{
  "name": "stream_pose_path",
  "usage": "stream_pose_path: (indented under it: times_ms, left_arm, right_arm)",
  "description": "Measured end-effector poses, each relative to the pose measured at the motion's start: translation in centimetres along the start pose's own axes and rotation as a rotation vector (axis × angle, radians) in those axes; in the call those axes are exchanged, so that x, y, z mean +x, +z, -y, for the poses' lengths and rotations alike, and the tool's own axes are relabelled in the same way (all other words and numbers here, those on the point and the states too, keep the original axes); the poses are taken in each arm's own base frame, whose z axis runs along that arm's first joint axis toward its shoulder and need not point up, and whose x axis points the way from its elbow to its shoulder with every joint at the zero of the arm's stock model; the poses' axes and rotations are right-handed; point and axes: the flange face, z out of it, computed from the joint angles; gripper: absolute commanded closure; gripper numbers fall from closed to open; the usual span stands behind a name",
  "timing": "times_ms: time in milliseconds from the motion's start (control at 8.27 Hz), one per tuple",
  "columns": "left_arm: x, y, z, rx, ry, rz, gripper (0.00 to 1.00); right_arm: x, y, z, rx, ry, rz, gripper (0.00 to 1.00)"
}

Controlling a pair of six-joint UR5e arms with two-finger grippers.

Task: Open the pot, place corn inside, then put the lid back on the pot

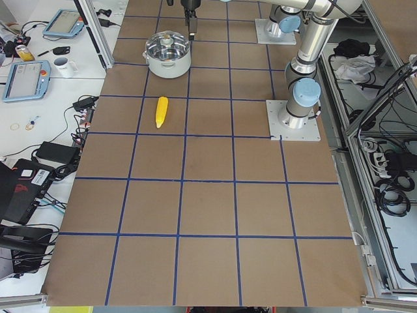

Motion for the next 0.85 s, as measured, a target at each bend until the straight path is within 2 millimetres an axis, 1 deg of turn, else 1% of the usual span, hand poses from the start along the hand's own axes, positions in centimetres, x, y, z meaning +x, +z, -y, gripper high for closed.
stream_pose_path:
  times_ms: [484, 846]
  left_arm:
    - [0.0, -0.17, 0.0, 0.003, 0.0, -0.001, 0.0]
    - [0.05, 0.05, 0.14, 0.0, -0.001, -0.002, 0.0]
  right_arm:
    - [-0.03, -0.08, -0.05, 0.0, -0.003, 0.003, 0.0]
    - [-0.44, -0.09, -0.17, -0.004, -0.013, 0.027, 0.0]
